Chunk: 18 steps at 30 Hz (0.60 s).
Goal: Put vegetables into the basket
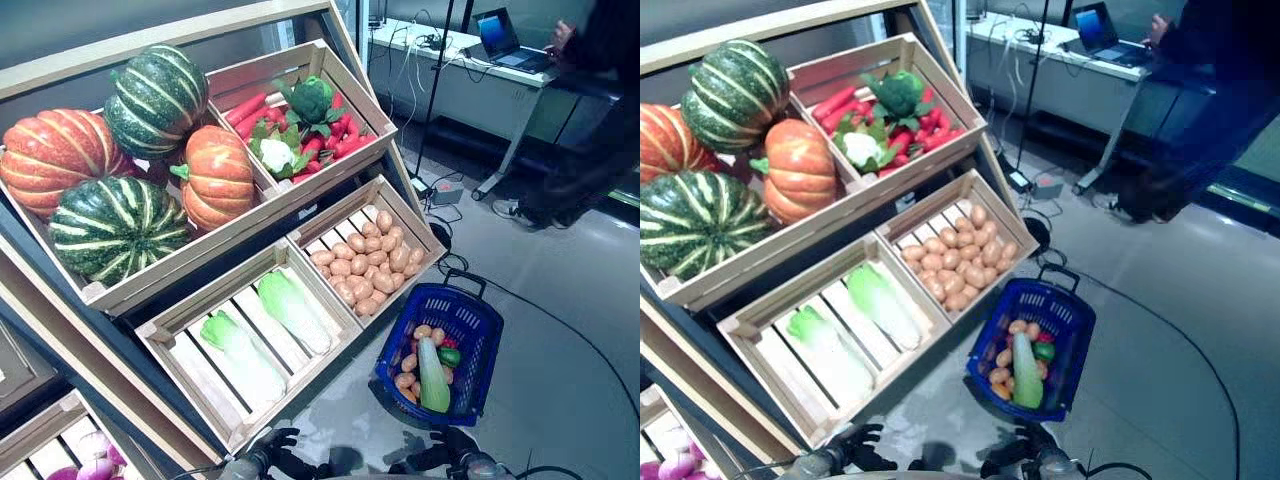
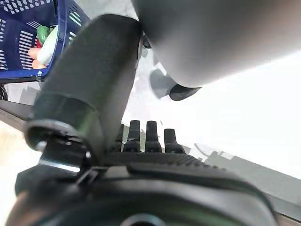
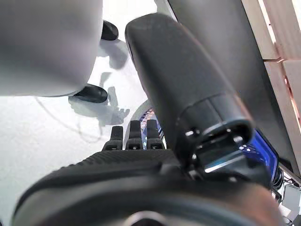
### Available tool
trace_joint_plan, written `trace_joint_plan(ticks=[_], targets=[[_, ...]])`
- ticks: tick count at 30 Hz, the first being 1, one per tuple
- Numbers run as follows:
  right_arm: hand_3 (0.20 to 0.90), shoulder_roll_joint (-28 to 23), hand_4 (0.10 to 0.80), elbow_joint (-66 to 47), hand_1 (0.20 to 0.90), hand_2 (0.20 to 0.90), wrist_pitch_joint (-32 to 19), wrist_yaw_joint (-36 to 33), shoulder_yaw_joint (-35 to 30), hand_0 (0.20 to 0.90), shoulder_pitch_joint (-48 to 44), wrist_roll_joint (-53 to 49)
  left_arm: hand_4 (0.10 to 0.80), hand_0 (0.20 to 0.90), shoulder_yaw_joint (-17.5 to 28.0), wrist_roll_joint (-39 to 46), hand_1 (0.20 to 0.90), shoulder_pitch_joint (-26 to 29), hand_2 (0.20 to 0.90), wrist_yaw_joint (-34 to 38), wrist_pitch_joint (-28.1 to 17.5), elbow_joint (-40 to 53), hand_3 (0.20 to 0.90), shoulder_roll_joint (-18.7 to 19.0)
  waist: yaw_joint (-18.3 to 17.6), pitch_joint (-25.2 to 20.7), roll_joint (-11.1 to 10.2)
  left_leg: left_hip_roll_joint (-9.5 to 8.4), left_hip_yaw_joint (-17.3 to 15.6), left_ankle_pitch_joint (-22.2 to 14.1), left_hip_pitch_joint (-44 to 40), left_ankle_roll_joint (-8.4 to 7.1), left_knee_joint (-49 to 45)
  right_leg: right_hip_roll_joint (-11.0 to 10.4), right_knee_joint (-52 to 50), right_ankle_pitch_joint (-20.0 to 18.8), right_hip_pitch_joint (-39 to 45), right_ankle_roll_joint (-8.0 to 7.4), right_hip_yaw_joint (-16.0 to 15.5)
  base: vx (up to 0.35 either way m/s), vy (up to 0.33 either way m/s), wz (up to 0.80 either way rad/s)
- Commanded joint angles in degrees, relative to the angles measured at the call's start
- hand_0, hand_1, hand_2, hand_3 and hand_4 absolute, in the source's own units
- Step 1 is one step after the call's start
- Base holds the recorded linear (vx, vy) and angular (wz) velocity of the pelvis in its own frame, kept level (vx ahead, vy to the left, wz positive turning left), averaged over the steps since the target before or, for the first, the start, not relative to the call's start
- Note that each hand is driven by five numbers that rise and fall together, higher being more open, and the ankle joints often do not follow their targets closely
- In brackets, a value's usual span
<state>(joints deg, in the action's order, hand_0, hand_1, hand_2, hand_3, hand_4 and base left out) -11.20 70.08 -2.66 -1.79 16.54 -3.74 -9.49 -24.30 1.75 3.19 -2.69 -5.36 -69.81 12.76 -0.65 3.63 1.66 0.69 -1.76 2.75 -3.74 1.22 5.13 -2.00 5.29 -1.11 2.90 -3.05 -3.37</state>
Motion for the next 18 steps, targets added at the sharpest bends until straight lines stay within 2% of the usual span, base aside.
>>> trace_joint_plan(ticks=[1,6,14,18], targets=[[0.9,-0.26,0.8,2.94,0.9,0.9,-2.31,-0.96,1.55,0.9,-1.64,-1.12,0.8,0.9,-0.48,-2.13,0.9,3.65,0.9,-0.12,-0.48,-4.2,0.9,-1.27,0.67,-0.17,-1.51,0.29,3.77,-1.36,0.55,-0.43,-0.13,-2.96,-1.2,-1.94,0.62,-0.55,-1.16,0.0,0.0,0.0],[0.9,0.06,0.8,4.04,0.9,0.9,-3.24,-1.2,1.33,0.9,-1.57,-0.51,0.8,0.9,-0.2,-1.74,0.9,3.82,0.9,-2.13,1.01,-4.52,0.9,-1.47,0.68,-0.32,-1.47,0.26,3.77,-1.44,0.43,-0.36,-0.13,-3.04,-1.03,-1.92,0.79,-0.6,-1.34,0.0,0.0,0.0],[0.9,0.43,0.8,5.79,0.9,0.9,-4.29,-1.23,1.19,0.9,-1.73,0.12,0.8,0.9,-0.43,-2.55,0.9,3.69,0.9,-0.51,0.8,-5.43,0.9,-2.32,0.64,-0.56,-1.15,0.25,3.67,-1.55,0.22,-0.36,-0.13,-3.02,-0.91,-1.86,0.97,-0.55,-1.3,0.0,0.0,0.0],[0.9,0.39,0.8,6.46,0.9,0.9,-4.41,-0.96,1.08,0.9,-1.91,0.27,0.8,0.9,-0.07,0.36,0.9,3.75,0.9,-1.49,0.31,-5.96,0.9,-2.67,0.62,-0.76,-1.11,0.2,3.71,-1.63,0.01,-0.35,-0.13,-3.0,-0.83,-1.83,1.22,-0.56,-1.26,0.0,0.0,0.0]])
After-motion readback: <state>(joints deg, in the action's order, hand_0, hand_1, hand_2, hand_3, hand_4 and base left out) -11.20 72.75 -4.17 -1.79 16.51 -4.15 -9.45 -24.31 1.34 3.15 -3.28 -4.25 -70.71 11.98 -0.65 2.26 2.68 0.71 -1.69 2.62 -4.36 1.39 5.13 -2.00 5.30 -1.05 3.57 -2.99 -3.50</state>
